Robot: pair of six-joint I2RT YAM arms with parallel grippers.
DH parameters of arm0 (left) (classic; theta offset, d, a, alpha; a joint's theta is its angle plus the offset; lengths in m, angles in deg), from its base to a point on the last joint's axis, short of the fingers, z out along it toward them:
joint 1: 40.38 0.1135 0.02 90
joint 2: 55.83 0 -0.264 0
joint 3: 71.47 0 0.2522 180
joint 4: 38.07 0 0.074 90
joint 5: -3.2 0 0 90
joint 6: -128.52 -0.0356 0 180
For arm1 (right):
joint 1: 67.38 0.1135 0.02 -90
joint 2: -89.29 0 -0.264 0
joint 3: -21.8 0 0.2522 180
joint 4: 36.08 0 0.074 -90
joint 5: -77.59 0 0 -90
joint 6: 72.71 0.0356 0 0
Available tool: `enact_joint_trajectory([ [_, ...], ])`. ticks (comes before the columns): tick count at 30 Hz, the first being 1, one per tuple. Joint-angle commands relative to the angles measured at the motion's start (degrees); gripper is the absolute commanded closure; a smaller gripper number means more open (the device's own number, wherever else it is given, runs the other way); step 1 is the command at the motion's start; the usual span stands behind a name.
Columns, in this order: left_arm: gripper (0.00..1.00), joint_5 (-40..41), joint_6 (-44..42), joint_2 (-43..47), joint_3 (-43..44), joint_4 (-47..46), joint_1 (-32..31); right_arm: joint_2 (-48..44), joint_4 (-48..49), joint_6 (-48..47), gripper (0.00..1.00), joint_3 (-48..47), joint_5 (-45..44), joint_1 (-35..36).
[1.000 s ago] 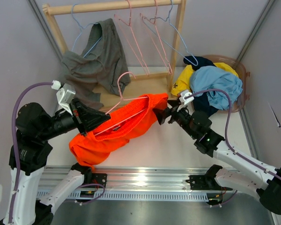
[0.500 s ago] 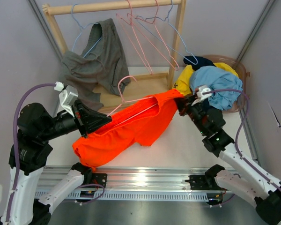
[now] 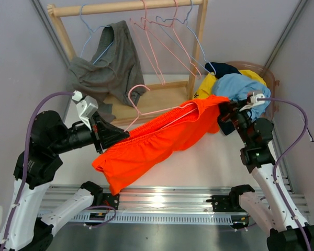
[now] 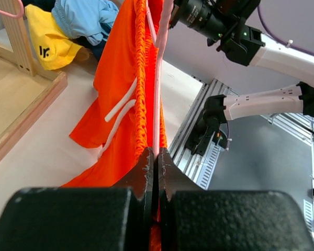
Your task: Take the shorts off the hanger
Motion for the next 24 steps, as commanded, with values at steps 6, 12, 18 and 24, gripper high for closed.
enact_joint_trajectory([
  [6, 1.00, 2.15, -2.10, 1.79, 3.13, 1.72, -2.23, 9.75, -0.92, 13.49, 1.00, -6.52, 5.08, -25.74],
  [12, 1.00, 3.47, -2.27, 0.65, 3.92, 1.46, -2.32, 8.00, 0.68, 13.68, 1.00, -3.36, 6.16, -24.98],
  [18, 1.00, 12.86, -0.17, -0.94, 1.47, -6.42, -2.32, 0.81, -1.26, 3.59, 1.00, 0.49, 2.12, 1.30],
  [24, 1.00, 31.46, 1.42, -4.63, -0.29, -17.43, -2.23, -1.40, -5.83, -9.69, 1.00, 1.65, -16.50, 33.27],
])
